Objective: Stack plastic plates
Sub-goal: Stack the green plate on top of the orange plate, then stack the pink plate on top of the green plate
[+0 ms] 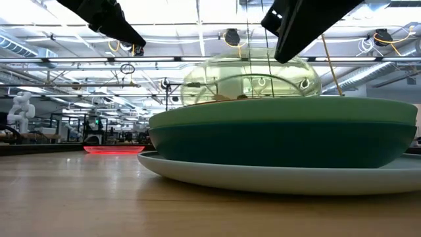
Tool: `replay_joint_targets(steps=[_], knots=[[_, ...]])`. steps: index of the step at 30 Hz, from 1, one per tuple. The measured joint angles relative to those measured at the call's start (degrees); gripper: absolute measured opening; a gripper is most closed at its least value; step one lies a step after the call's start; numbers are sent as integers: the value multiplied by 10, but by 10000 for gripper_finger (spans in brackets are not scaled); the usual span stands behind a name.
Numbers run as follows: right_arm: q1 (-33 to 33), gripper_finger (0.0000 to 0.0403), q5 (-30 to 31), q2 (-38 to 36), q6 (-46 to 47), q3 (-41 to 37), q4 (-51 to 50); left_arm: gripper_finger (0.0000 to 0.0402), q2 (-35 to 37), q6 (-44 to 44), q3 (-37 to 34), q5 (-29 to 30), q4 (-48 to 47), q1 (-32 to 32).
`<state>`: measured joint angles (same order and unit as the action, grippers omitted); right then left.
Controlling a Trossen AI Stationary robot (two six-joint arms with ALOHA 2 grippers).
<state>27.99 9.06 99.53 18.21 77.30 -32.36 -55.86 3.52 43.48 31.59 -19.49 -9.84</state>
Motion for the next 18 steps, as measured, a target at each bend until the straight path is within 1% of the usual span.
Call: replay_joint_targets(steps=[7,11,14,18], knots=[[-1,91,1,0,35,0,-7,115,0,-6,0,0,0,0],[-2,119,1,0,37,0,-15,115,0,-10,0,0,0,0],[-3,129,1,0,46,0,-32,115,0,-13,0,0,0,0],[-7,129,2,-1,46,0,-61,115,0,-25,0,0,-1,0]])
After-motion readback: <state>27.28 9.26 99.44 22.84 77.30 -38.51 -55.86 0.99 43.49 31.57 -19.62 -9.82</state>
